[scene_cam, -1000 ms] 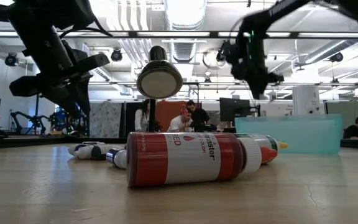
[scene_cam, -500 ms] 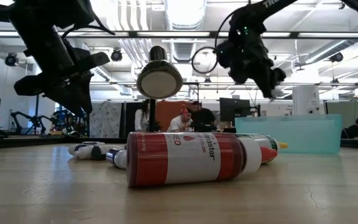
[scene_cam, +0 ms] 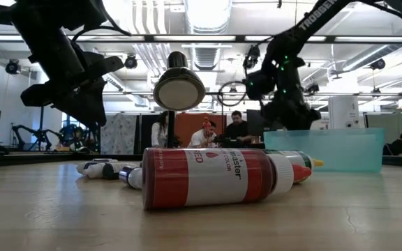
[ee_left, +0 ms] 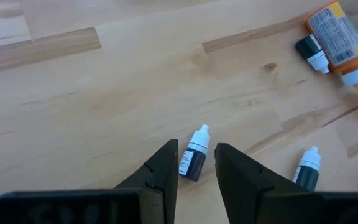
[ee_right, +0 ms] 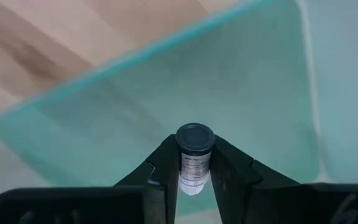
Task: Pick & Place food coloring
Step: Put the top small black food coloring bottle into the green bin, then adjust the bottom large yellow food coloring bottle in the table
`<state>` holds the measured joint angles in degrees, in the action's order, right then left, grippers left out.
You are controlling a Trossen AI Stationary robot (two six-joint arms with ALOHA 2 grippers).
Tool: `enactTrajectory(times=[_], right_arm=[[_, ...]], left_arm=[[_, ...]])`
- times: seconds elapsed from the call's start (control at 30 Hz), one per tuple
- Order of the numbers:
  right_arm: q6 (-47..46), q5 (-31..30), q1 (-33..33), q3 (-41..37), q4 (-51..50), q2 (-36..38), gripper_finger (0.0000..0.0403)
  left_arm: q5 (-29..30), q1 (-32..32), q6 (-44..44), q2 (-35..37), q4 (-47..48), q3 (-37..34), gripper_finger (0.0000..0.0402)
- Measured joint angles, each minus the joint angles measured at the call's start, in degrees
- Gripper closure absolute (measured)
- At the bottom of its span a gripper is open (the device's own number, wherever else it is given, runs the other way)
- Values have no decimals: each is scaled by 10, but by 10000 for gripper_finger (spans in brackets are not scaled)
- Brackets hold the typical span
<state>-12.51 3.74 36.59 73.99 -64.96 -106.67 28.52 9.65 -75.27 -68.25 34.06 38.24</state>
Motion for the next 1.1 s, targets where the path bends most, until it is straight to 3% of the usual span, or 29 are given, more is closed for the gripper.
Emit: enactTrajectory(times=[0.27, 0.67, 0.83, 1.1], right_arm=[[9, -102, -2, -20, 6, 2, 303], [53, -125, -26, 9, 10, 53, 194], [83, -81, -84, 15, 15, 105, 184], [66, -77, -246, 14, 26, 145, 188]], left_arm=[[-5, 1, -1, 0, -14, 0, 321], [-5, 1, -1, 0, -17, 0, 321], [-5, 1, 24, 0, -21, 0, 321], [-4, 1, 95, 0, -27, 0, 321]])
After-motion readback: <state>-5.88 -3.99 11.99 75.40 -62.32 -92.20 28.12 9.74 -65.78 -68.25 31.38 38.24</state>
